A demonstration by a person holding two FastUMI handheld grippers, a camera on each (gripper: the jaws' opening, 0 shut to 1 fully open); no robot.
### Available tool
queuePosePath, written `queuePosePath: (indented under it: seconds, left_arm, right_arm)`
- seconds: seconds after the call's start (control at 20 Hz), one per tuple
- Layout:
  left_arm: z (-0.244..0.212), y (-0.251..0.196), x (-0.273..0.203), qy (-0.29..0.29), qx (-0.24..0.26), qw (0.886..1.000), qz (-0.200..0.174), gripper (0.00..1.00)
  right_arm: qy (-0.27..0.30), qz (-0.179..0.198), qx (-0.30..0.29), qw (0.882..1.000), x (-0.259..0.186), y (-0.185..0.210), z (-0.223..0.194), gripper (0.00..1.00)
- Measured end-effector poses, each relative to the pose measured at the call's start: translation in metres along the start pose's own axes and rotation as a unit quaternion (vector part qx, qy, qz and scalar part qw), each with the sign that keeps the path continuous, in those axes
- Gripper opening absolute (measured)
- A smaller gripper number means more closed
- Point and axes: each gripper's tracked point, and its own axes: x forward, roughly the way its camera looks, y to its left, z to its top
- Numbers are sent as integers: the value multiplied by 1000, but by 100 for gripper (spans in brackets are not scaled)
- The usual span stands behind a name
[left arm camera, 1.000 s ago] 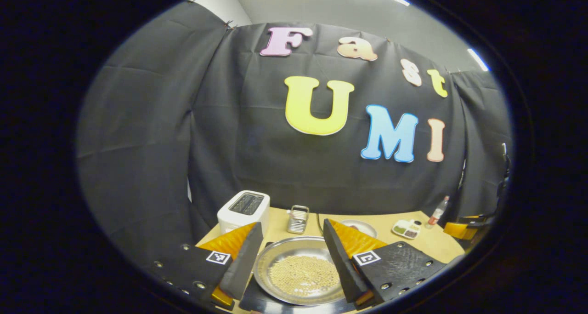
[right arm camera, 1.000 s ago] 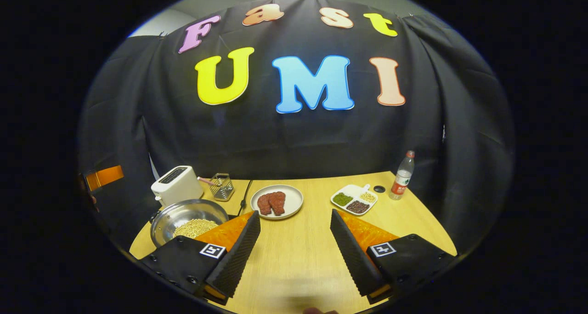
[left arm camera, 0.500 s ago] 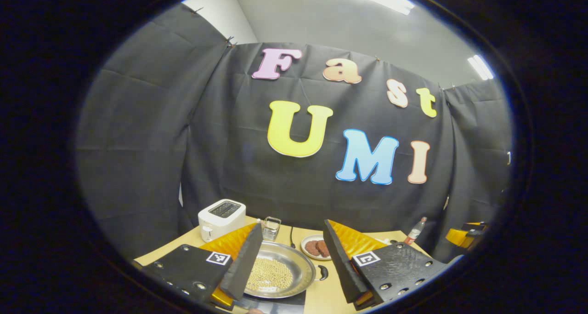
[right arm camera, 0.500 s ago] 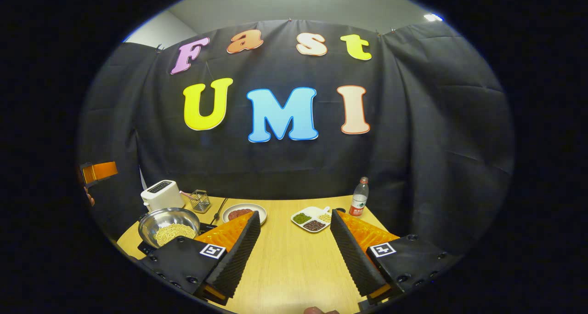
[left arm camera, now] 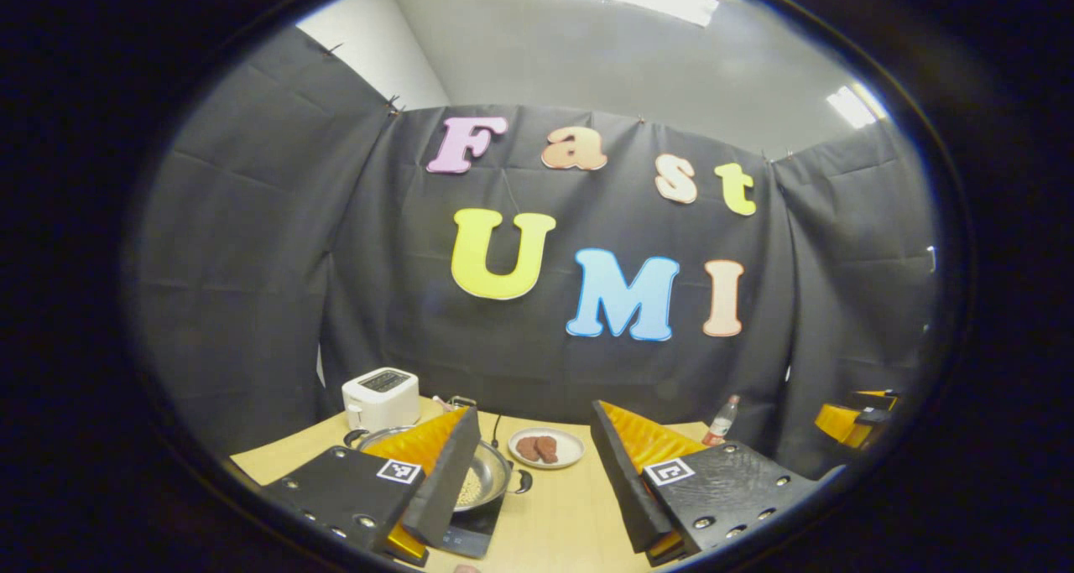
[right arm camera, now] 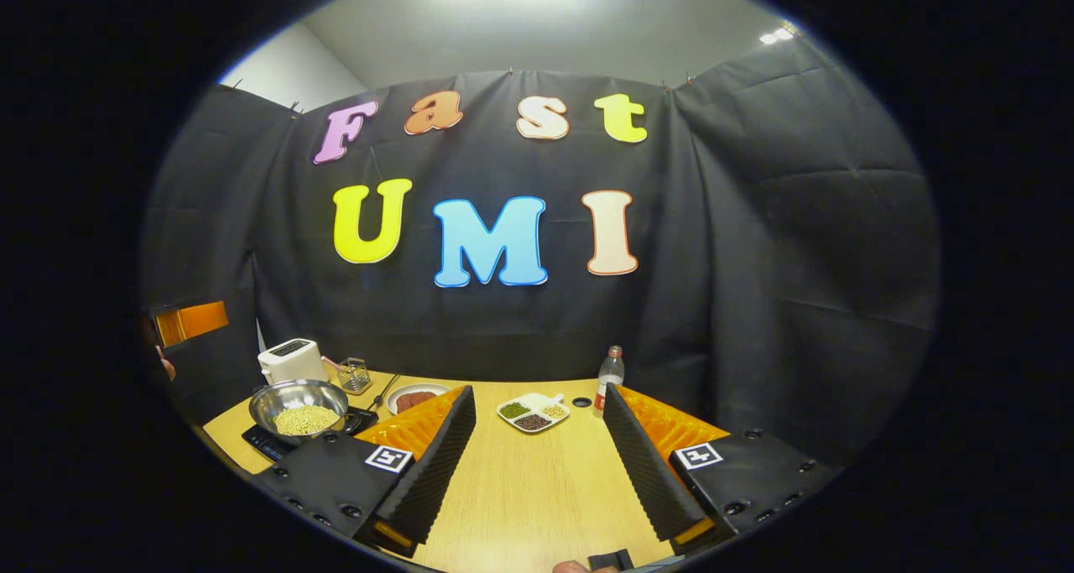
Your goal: First push the handle of the pot to place it horizontally, then grasp the pot with both hands and set it on the induction cooktop.
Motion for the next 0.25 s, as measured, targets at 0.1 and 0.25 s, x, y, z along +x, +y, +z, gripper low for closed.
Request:
queuePosePath:
  seconds: [0.1,0.25]
  left_arm:
    - [6,-5,-20,-16,5,1000,17,81]
    - [17,-10,-46,-43,8,998,39,77]
  right_arm:
    - [-4,-5,1,1000,-13,-11,-3,97]
    - [9,-6,9,1000,-33,-19,-14,98]
